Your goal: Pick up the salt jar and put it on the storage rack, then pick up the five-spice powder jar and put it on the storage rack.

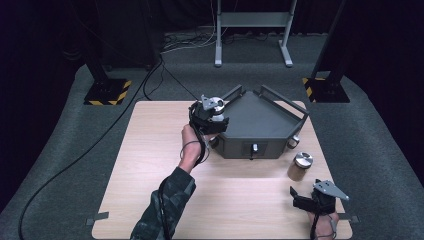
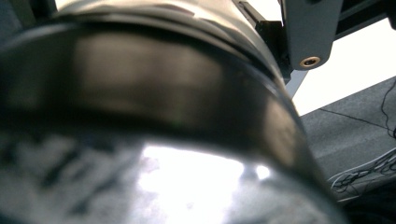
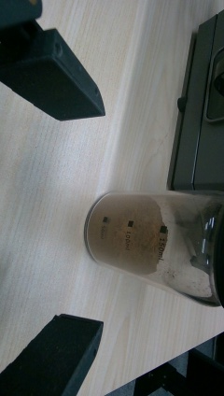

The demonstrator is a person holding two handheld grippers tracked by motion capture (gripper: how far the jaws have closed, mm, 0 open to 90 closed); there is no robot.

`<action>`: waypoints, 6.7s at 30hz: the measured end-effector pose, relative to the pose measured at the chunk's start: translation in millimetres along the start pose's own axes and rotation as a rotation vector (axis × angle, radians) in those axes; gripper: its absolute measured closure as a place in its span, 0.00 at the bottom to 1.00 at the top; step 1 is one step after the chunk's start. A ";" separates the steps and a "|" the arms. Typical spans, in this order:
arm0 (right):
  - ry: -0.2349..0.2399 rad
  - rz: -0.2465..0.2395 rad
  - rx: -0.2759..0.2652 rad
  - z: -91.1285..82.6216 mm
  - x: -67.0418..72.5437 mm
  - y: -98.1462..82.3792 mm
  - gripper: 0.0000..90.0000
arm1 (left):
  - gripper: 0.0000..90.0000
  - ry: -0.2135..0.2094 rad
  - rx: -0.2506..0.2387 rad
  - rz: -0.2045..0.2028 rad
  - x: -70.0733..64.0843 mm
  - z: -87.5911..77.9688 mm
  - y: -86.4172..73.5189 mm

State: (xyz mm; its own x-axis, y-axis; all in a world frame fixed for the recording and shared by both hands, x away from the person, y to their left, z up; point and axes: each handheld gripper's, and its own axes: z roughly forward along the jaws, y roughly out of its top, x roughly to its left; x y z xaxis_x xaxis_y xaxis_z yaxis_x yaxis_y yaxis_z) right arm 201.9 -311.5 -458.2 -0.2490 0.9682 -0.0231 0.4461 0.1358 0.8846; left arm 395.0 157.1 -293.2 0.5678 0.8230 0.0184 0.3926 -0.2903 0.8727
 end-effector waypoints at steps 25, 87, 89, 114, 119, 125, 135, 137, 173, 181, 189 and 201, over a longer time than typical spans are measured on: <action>-0.001 -0.002 -0.005 -0.5 0.2 -0.9 0.00 | 0.35 -0.046 0.029 0.002 -14.1 35.8 5.2; 0.001 -0.020 0.003 0.1 1.8 0.5 0.00 | 0.34 -0.025 0.058 0.006 -24.4 57.6 -7.6; 0.003 -0.024 0.005 0.3 1.7 0.8 0.00 | 0.30 -0.019 0.064 0.002 -25.3 58.4 -7.6; 0.001 -0.011 -0.001 -0.4 1.1 -0.3 0.00 | 0.00 0.038 -0.008 -0.015 -19.2 -24.8 -71.9; -0.001 -0.011 -0.001 -0.3 1.4 -0.2 0.00 | 0.01 0.041 0.049 -0.027 -12.4 -42.0 -109.1; -0.003 -0.012 0.003 0.0 1.8 0.5 0.00 | 0.01 0.072 0.100 -0.072 -11.2 -58.4 -163.1; -0.005 -0.017 0.014 1.1 2.7 2.4 0.00 | 0.01 0.104 0.196 -0.132 -10.3 -71.8 -210.3; -0.006 -0.019 0.015 1.3 3.1 2.7 0.00 | 0.01 0.106 0.190 -0.130 -10.0 -74.1 -211.8; -0.003 -0.001 0.014 1.1 1.0 2.3 0.00 | 0.00 0.089 0.252 -0.096 -6.6 -65.6 -202.8; -0.002 0.000 0.010 0.8 0.5 1.6 0.00 | 0.00 0.090 0.251 -0.097 -6.8 -65.6 -202.9; -0.005 -0.001 0.007 0.4 1.2 1.0 0.00 | 0.00 0.095 0.253 -0.099 -7.2 -65.6 -202.5; -0.023 -0.008 0.010 0.6 5.1 1.6 0.00 | 0.01 0.099 0.252 -0.101 -8.0 -65.5 -202.6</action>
State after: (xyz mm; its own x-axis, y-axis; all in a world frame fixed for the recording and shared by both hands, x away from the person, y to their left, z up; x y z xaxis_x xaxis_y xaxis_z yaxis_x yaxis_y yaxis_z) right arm 201.9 -306.2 -457.2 -0.2326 0.9717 -0.0410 0.4531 0.1456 0.8795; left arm 263.5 241.3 -438.2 0.4483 0.8939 -0.0042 0.6178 -0.3064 0.7241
